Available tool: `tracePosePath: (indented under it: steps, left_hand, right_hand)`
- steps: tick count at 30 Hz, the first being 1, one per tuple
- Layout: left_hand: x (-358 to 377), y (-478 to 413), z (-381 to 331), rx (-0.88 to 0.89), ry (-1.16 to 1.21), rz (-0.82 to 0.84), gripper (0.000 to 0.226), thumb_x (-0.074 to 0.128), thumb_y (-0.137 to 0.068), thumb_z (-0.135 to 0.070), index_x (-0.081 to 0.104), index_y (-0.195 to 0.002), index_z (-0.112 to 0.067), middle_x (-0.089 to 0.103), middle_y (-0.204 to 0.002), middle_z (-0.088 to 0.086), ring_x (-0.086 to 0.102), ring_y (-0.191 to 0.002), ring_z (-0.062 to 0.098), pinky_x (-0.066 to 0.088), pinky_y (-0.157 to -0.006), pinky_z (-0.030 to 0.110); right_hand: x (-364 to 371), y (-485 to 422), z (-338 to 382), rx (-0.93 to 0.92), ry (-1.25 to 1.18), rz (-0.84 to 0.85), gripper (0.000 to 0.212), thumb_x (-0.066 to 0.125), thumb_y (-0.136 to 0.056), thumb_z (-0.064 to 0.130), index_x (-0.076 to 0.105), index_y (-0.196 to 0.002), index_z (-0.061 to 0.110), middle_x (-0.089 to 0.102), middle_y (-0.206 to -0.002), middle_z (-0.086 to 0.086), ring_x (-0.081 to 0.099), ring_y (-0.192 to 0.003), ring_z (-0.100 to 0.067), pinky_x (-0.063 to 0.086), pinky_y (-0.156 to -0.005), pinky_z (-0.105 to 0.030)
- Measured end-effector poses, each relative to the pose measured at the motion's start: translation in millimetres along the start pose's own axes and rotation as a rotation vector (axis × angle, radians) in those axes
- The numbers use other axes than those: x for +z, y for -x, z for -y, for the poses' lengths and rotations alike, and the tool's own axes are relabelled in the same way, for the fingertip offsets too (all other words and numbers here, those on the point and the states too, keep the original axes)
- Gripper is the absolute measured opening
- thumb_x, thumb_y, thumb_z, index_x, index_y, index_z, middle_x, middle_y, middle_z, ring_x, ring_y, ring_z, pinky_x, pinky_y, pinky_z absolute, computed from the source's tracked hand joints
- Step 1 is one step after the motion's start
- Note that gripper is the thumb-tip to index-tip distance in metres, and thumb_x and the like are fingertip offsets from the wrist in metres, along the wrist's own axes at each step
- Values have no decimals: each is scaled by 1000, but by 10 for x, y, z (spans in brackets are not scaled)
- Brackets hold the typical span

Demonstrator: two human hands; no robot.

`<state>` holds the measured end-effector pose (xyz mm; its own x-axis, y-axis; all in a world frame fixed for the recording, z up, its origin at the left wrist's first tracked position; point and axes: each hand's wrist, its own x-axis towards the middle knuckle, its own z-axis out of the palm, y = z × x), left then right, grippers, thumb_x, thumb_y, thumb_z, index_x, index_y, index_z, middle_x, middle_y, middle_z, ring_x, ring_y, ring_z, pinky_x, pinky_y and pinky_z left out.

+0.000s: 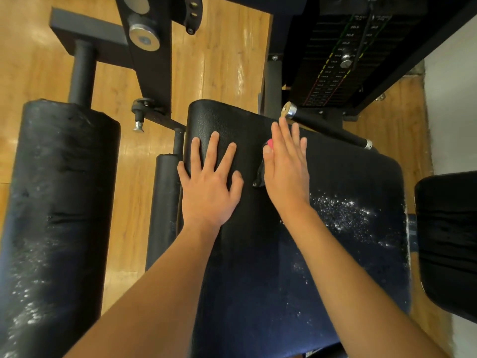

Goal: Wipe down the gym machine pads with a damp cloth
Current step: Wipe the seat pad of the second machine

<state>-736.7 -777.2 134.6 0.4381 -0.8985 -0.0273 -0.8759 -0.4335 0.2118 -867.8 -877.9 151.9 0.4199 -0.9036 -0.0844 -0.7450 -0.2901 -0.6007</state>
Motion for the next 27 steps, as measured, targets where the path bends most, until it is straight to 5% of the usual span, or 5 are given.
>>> tracePosePath:
  steps: [27]
  left_hand:
    - [-21, -33, 1, 0, 11, 14, 57, 34, -101, -48, 35, -157, -36, 16, -171, -2, 3, -158, 31, 22, -117, 69]
  right_hand:
    - [97, -783, 107, -60, 153, 152, 52, 32, -112, 23, 23, -162, 11, 17, -171, -4, 3, -158, -30, -1, -127, -42]
